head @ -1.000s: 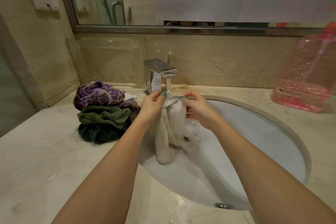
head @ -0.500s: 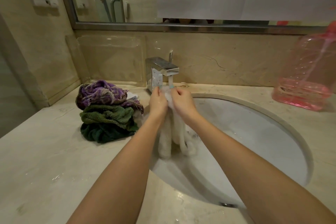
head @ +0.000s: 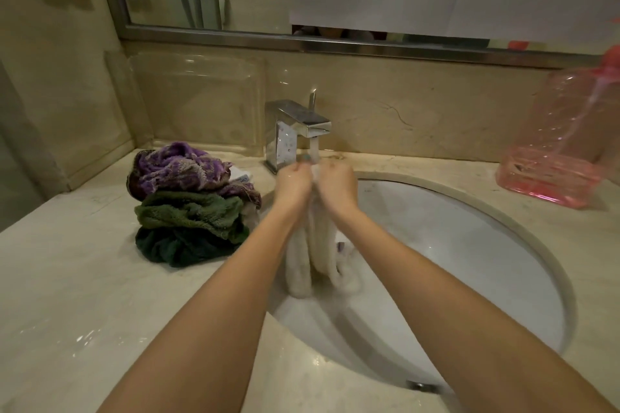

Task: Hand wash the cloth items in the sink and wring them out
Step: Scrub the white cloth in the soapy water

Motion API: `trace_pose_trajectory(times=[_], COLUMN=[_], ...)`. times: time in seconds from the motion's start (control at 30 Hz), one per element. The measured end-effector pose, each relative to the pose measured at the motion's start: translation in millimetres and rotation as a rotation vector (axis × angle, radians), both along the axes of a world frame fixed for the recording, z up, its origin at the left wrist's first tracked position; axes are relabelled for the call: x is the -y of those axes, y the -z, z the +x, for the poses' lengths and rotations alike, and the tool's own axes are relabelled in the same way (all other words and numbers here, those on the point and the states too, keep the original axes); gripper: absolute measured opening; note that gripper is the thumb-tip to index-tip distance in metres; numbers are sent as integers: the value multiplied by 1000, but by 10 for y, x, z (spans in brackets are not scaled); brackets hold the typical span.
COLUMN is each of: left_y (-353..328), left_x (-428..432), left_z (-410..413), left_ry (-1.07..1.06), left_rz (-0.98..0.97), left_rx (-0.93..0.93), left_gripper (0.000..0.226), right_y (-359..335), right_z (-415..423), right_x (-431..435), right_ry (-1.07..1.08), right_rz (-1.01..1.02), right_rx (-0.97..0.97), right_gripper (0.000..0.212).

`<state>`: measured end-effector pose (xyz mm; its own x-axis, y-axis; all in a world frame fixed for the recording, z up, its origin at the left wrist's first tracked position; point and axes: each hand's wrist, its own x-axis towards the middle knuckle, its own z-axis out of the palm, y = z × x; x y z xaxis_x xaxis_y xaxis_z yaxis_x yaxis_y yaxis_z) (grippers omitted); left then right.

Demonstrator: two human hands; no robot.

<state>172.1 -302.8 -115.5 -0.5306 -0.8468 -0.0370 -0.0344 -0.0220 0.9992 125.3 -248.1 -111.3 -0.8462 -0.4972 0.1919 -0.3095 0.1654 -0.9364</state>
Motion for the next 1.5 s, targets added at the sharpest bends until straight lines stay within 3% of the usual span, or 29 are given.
trace_pose_trajectory(times=[0.1, 0.2, 0.3, 0.4, 0.47, 0.57, 0.67, 0.73, 0.8, 0.9, 1.07, 1.27, 1.43, 1.5], left_y=[-50, -87, -26, 39, 63, 40, 41, 50, 51, 32, 59, 67, -47, -66], left_x=[-183, -129, 12, 19, 33, 91, 116, 84, 69, -5, -385, -26, -268, -216], left_z=[52, 144, 248, 244, 197, 205, 199, 195, 171, 107, 5, 96, 104, 158], left_ry=[90, 69, 40, 121, 64, -85, -78, -79, -85, -41, 116, 15, 192, 250], left_rz=[-25, 5, -101, -221, -262, -354, -375, -370, -330, -196, -257, -128, -193, -214], left_rx=[-94, -219, -183, -59, 0, -50, -112, -103, -91, -79, -110, -101, -140, -70], left_gripper=[29, 28, 14, 8, 12, 12, 14, 17, 20, 30, 37, 34, 46, 39], right_y=[17, -24, -145, -187, -155, -15, 68, 67, 62, 85, 0, -5, 22, -46], right_z=[-192, -247, -331, -412, -424, -376, -339, -320, -224, 4, -148, 179, -253, -387], right_x=[23, -27, -186, -344, -374, -322, -281, -261, -223, -151, -171, -116, -217, -264], right_ry=[53, 14, -177, -469, -531, -386, -258, -197, -170, -176, 52, -99, 1, 20], right_rz=[-68, 17, -50, -271, -329, -267, -202, -197, -191, -134, -128, -116, 23, -14], right_rx=[139, 152, 376, 545, 497, 289, 294, 281, 150, -26, 57, -77, -53, -31], right_gripper=[37, 45, 47, 24, 20, 16, 11, 22, 38, 43, 46, 48, 47, 49])
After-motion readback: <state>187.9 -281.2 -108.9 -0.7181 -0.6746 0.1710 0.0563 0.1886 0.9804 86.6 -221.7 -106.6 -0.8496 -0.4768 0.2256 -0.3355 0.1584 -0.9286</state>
